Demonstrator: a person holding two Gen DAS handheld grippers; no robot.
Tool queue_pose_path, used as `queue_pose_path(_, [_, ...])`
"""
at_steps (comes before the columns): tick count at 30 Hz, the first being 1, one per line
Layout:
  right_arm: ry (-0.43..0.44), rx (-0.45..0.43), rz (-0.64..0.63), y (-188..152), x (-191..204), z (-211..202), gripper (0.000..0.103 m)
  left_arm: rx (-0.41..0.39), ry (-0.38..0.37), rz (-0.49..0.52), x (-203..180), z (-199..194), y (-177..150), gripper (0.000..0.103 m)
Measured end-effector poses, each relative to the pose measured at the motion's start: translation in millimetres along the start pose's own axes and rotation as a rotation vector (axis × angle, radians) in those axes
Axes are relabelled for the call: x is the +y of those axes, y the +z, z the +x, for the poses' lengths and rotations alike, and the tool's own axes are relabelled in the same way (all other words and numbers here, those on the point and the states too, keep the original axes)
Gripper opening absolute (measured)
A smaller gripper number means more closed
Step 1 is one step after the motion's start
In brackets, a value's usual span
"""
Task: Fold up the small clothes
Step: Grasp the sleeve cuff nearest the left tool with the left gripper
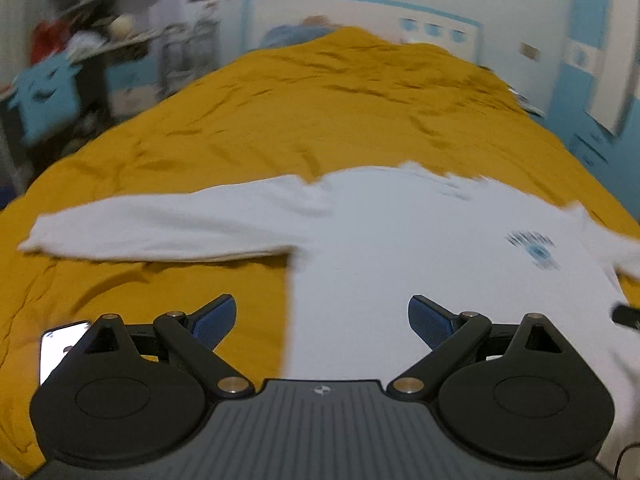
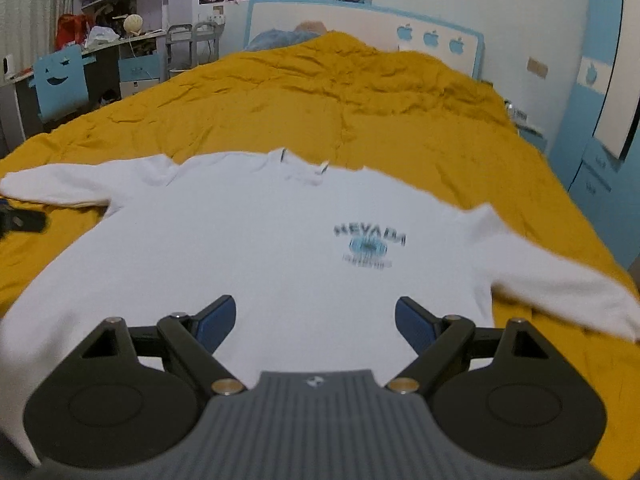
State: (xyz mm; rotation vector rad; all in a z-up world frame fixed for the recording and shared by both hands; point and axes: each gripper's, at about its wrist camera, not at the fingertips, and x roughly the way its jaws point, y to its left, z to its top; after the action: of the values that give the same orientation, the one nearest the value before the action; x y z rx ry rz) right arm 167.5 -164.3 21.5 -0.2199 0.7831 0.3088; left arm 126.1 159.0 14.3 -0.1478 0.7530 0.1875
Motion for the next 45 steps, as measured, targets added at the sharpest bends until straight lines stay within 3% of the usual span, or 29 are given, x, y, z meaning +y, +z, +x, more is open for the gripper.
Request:
queue_pose_path(9, [0.038, 0.023, 0.050, 40.2, 10.2, 66.0, 0.083, -0.010, 0.113, -0.346, 167.3, 31.7, 47.8, 0.103])
queue_pose_path(16, [0.068, 0.069, 0.092, 54.2, 26.4, 114.4, 0.083, -0.055, 0.175, -0.641, 276.6, 61.6, 50.3, 0.103])
queue_pose_path(19, [0.084, 0.077, 0.083, 57.1, 35.5, 124.4, 0.083, -0.063, 0.188, -0.779, 315.2, 79.1, 44.6, 0.095])
queue_pose_path(22, [0.127, 0.082, 0.132, 61.2, 40.3, 132.2, 0.083, -0.054, 0.204, -0.851, 339.5, 93.2, 38.3, 0.083])
queue_pose_path(25, [0.160, 0.079, 0.146, 63.5, 48.4, 135.9, 0.083, -0.050, 0.211, -0.918, 353.2, 103.6, 32.0, 0.058])
queue_pose_path(26, [0.162, 0.074, 0.133, 63.8, 52.3, 136.3, 0.083, -0.056, 0.209, -0.921, 356.3, 103.3, 30.4, 0.044])
queue_pose_path(27, [0.160, 0.072, 0.116, 64.0, 56.1, 137.0, 0.083, -0.057, 0.209, -0.919, 355.9, 105.5, 31.6, 0.028])
queue_pose_path(30, [0.146, 0.082, 0.065, 62.8, 64.5, 140.2, 0.083, -0.094, 0.194, -0.857, 352.3, 101.9, 37.4, 0.009])
queue_pose_path(32, [0.130, 0.107, 0.054, 61.0, 65.2, 143.1, 0.082, -0.120, 0.232, -0.771, 337.4, 92.5, 48.6, 0.008])
queue_pose_path(36, [0.126, 0.139, 0.085, 57.6, 58.8, 144.4, 0.081, -0.177, 0.218, -0.578, 287.0, 62.7, 80.0, 0.008])
queue_pose_path(42, [0.116, 0.135, 0.089, 54.3, 54.6, 138.8, 0.077, -0.232, 0.156, -0.244, 163.2, 28.6, 133.9, 0.007])
queue_pose_path(45, [0.111, 0.131, 0.109, 51.8, 49.8, 136.2, 0.076, -0.229, 0.085, -0.119, 92.8, 21.3, 151.7, 0.007])
